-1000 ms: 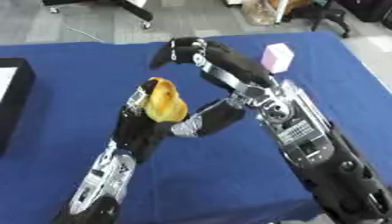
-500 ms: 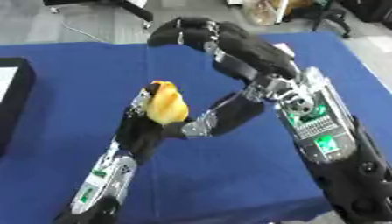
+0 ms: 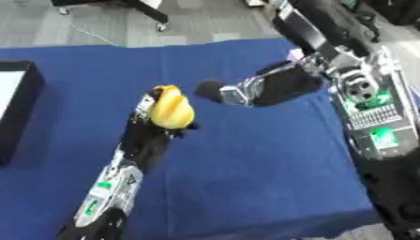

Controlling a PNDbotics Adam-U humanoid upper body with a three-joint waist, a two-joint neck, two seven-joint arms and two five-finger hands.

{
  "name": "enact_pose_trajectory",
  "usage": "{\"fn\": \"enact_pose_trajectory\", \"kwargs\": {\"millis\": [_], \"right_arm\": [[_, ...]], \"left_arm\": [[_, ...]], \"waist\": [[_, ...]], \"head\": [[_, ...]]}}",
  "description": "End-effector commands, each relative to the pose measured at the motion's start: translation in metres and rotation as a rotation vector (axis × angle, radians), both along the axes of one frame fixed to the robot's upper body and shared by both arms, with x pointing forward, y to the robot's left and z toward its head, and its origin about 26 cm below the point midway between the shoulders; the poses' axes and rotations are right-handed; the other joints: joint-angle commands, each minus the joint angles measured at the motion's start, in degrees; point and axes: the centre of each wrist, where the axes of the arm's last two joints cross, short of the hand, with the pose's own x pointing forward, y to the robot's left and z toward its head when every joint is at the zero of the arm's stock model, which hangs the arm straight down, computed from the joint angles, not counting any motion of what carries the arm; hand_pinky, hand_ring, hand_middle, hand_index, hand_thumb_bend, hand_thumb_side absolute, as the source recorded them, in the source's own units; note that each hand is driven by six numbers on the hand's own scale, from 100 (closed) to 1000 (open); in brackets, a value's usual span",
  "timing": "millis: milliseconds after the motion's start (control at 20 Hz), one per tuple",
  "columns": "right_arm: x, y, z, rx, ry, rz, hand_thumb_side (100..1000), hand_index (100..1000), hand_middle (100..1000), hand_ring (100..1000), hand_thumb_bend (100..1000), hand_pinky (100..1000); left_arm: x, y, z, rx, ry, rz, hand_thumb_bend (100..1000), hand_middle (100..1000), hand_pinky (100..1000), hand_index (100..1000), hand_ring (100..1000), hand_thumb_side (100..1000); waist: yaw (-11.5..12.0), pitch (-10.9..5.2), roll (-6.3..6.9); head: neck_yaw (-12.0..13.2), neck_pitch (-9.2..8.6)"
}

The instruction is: Pick up the objects with one hand, pass them to the other hand, and then place them into the box on the other side of the table.

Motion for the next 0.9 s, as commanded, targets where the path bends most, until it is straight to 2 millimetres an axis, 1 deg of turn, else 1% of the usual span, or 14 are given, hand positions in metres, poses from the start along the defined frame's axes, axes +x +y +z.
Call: {"fn": "enact_pose_trajectory", "kwargs": {"millis": [50, 100, 200, 400, 550, 600, 650, 700, 750, 800, 900], "right_arm": [[-0.001, -0.014, 0.011, 0.048, -0.063, -0.052, 507, 864, 787, 819, 592, 802], [0.000, -0.016, 0.010, 0.059, -0.066, -0.060, 507, 864, 787, 819, 592, 802], [0.000, -0.019, 0.007, 0.067, -0.062, -0.077, 500, 860, 781, 815, 594, 798], [0.001, -0.021, 0.000, 0.053, -0.039, -0.086, 492, 858, 778, 815, 595, 796], [0.000, -0.021, -0.005, 0.030, -0.021, -0.085, 486, 855, 773, 814, 596, 795], [0.000, -0.020, -0.006, 0.024, -0.016, -0.083, 486, 855, 773, 814, 596, 794], [0.000, -0.019, -0.008, 0.015, -0.009, -0.079, 483, 855, 773, 815, 593, 794], [-0.001, -0.019, -0.009, 0.006, -0.003, -0.075, 482, 856, 773, 815, 593, 795], [-0.001, -0.018, -0.011, -0.004, 0.003, -0.072, 481, 856, 772, 815, 592, 795], [-0.001, -0.018, -0.012, -0.013, 0.008, -0.070, 480, 856, 772, 815, 592, 795], [-0.001, -0.017, -0.013, -0.022, 0.013, -0.068, 479, 856, 772, 815, 592, 795]], "left_arm": [[0.006, 0.027, 0.013, 0.040, -0.051, 0.126, 100, 205, 703, 461, 292, 700], [0.007, 0.034, 0.016, 0.051, -0.060, 0.161, 100, 205, 703, 461, 292, 700], [0.011, 0.055, 0.025, 0.105, -0.089, 0.265, 100, 188, 716, 455, 277, 706], [0.017, 0.101, 0.052, 0.252, -0.167, 0.497, 100, 172, 726, 451, 261, 685], [0.021, 0.135, 0.079, 0.392, -0.251, 0.661, 100, 154, 730, 448, 245, 628], [0.022, 0.145, 0.087, 0.442, -0.277, 0.710, 100, 153, 730, 448, 244, 624], [0.024, 0.157, 0.096, 0.501, -0.302, 0.762, 100, 147, 728, 447, 239, 589], [0.025, 0.167, 0.103, 0.556, -0.321, 0.808, 100, 146, 728, 447, 238, 587], [0.027, 0.179, 0.110, 0.618, -0.337, 0.859, 100, 142, 724, 447, 234, 552], [0.029, 0.190, 0.117, 0.679, -0.350, 0.909, 100, 141, 723, 448, 234, 540], [0.031, 0.201, 0.122, 0.745, -0.366, 0.963, 100, 141, 722, 448, 234, 536]], "waist": [[-0.20, -1.16, 0.10], [-0.27, -1.21, 0.11], [-0.45, -1.44, 0.23], [-0.66, -1.91, 0.73], [-0.72, -2.27, 1.32], [-0.76, -2.35, 1.47], [-0.78, -2.45, 1.63], [-0.84, -2.53, 1.75], [-0.87, -2.64, 1.89], [-0.94, -2.72, 1.99], [-1.03, -2.79, 2.06]], "head": [[2.63, -0.16], [3.23, -0.16], [5.51, -0.16], [11.86, -0.16], [16.05, -0.16], [16.99, -0.16], [17.98, -0.16], [18.74, -0.16], [19.56, -0.16], [20.19, -0.16], [20.75, -0.16]]}}
